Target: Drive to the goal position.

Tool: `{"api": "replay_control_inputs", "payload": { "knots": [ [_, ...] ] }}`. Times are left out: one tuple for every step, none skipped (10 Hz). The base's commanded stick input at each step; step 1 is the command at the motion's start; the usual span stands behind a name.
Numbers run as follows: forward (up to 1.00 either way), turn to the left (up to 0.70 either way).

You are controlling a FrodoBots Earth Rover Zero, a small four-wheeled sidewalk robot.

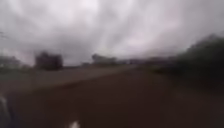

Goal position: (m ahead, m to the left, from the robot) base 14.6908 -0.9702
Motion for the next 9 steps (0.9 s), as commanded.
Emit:
{"api": "replay_control_inputs", "payload": {
  "knots": [
    [0.7,0.0],
    [0.7,0.0],
    [0.7,0.0],
    [0.7,0.0],
    [0.7,0.0],
    [0.7,0.0],
    [0.7,0.0],
    [0.7,0.0],
    [0.7,0.0]
  ]
}}
